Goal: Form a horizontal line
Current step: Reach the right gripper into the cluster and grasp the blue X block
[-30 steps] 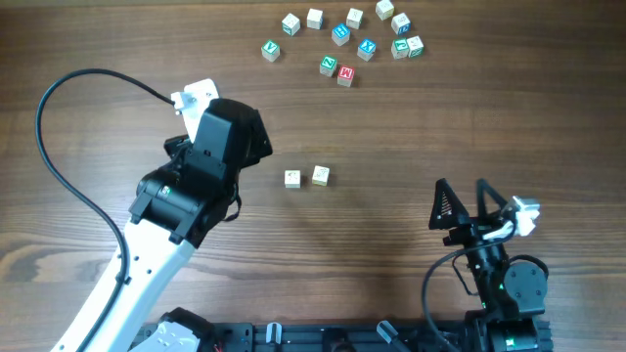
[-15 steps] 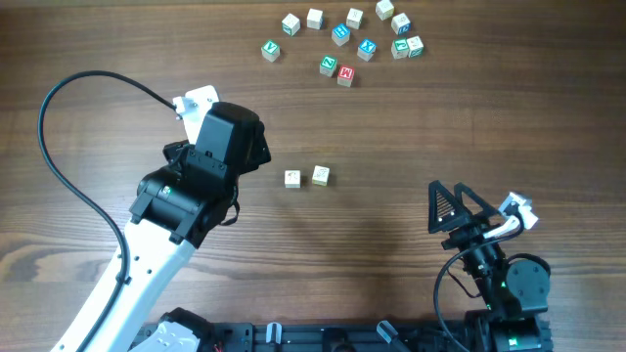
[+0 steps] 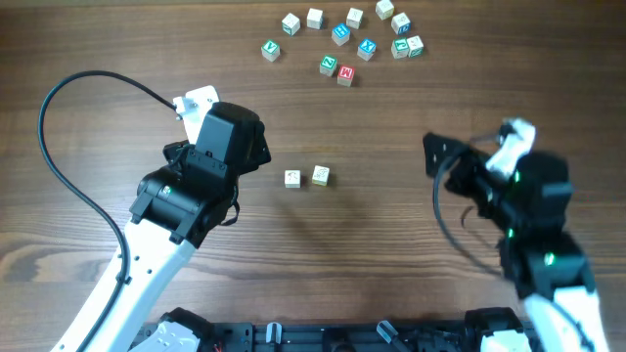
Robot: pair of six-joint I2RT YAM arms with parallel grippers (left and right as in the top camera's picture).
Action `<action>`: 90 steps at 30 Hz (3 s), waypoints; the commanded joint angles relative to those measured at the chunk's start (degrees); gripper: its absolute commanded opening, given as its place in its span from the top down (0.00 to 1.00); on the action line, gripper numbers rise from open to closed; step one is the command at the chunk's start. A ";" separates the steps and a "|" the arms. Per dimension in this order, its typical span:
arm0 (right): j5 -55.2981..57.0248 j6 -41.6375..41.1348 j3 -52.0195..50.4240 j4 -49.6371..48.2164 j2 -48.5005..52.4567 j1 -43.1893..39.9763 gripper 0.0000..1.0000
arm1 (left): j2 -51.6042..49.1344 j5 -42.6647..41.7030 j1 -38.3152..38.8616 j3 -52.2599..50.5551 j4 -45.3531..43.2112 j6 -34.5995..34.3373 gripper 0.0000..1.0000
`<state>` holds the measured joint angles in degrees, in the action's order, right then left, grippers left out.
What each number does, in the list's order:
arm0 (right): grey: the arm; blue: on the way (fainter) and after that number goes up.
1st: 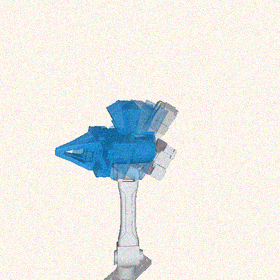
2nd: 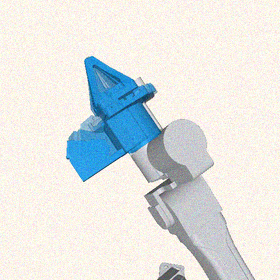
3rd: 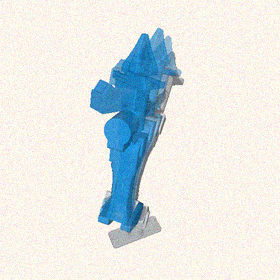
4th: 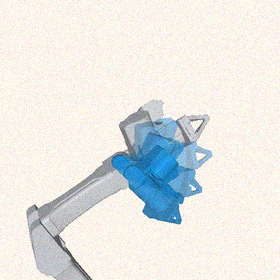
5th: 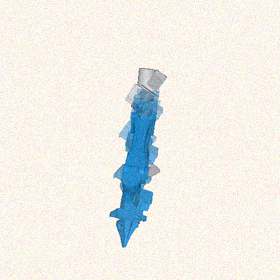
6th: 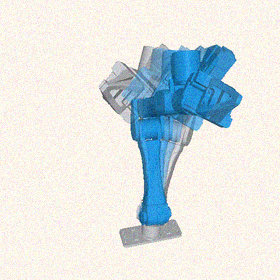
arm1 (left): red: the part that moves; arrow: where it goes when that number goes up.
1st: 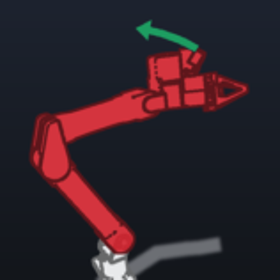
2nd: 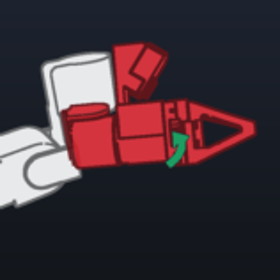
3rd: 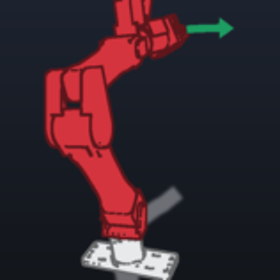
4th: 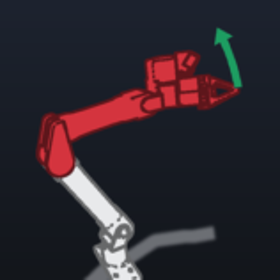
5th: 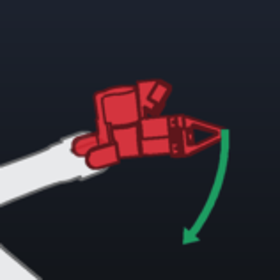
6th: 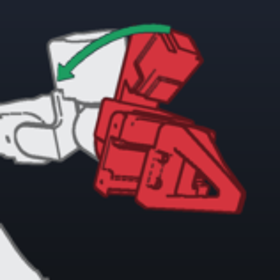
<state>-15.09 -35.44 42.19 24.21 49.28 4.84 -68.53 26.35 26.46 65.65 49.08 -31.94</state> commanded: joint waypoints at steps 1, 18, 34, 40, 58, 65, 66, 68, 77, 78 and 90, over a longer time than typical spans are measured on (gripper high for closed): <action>-5.05 3.91 12.09 6.23 9.18 0.24 0.00 | -0.26 0.50 -0.33 0.68 -0.15 0.44 0.00; -0.44 -0.46 24.48 -2.86 33.64 2.99 0.01 | -0.26 0.50 -0.33 0.68 -0.13 0.44 0.00; 12.79 0.44 53.83 -5.99 70.82 10.08 0.08 | -0.26 0.50 -0.33 0.68 -0.13 0.44 0.00; 15.04 -2.73 53.83 -18.69 78.77 10.75 0.13 | -0.26 0.50 -0.33 0.68 -0.13 0.44 0.00; 18.29 -6.47 53.86 -33.64 91.78 11.13 0.19 | -0.26 0.50 -0.33 0.68 -0.13 0.44 0.00; 18.75 -0.26 53.86 -32.52 92.70 11.39 0.36 | -0.26 0.50 -0.33 0.68 -0.15 0.44 0.00; 18.75 0.22 53.86 -32.20 92.70 11.39 0.40 | -0.26 0.50 -0.33 0.68 -0.15 0.44 0.00; 18.73 1.90 53.88 -31.61 92.52 11.39 0.44 | -0.26 0.50 -0.33 0.68 -0.13 0.44 0.00; 18.80 8.59 53.88 -25.29 84.46 11.32 0.60 | -0.26 0.50 -0.33 0.68 -0.13 0.44 0.00; 19.30 8.59 53.88 -23.93 83.27 11.32 0.59 | -0.26 0.50 -0.33 0.68 -0.13 0.44 0.00; 19.63 16.81 53.86 -15.23 75.47 11.32 0.38 | -0.26 0.50 -0.33 0.68 -0.15 0.44 0.00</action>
<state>3.55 -22.55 95.81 9.21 124.75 15.81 -68.69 26.33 26.46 65.65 49.08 -31.94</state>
